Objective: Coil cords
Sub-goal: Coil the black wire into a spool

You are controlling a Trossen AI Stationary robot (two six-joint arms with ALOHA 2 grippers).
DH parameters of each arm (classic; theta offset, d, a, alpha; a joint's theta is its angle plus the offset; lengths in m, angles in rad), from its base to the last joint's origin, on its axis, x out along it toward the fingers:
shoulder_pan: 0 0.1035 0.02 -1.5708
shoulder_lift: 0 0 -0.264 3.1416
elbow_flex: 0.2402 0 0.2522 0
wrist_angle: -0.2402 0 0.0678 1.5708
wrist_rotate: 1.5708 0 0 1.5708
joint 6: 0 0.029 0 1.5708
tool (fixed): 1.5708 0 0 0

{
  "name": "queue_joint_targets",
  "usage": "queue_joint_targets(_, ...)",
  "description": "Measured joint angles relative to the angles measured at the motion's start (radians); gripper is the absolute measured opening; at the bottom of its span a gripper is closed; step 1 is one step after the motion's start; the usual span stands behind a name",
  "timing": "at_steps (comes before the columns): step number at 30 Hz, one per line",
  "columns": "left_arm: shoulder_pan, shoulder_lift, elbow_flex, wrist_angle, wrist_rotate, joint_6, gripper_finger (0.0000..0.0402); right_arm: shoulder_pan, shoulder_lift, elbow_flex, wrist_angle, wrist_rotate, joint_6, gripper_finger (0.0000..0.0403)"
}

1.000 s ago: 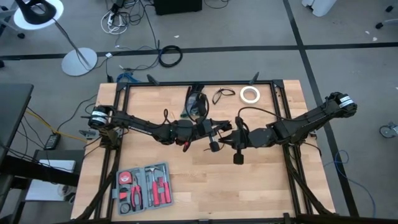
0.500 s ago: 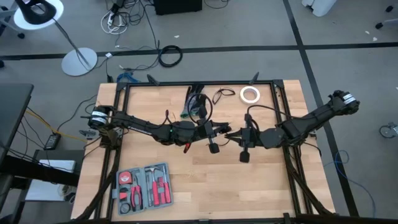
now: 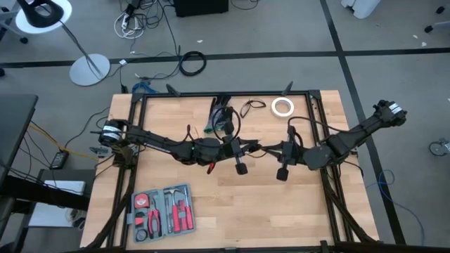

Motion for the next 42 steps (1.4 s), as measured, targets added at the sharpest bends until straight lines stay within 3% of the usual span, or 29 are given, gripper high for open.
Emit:
queue_joint_targets(6,-0.014,-0.015,0.000,-0.013,0.009,0.000,0.0000,0.006,-0.013,0.000,-0.143,0.034,0.064,0.0005)
queue_joint_targets(18,-0.038,-0.016,0.057,-0.006,0.064,-0.053,0.0000,0.004,0.009,-0.003,-0.274,0.049,0.139,0.0045)
queue_joint_targets(23,-0.037,-0.017,0.063,0.086,0.048,-0.047,0.0000,0.004,0.023,-0.042,-0.217,0.016,0.165,0.0075)
queue_joint_targets(30,-0.035,-0.018,0.063,0.095,0.033,-0.045,0.0000,0.066,0.021,-0.043,-0.350,0.004,0.336,0.0114)
queue_joint_targets(42,-0.035,-0.018,0.063,0.083,0.033,-0.046,0.0000,0.147,0.018,-0.043,-0.389,0.028,0.415,0.0114)
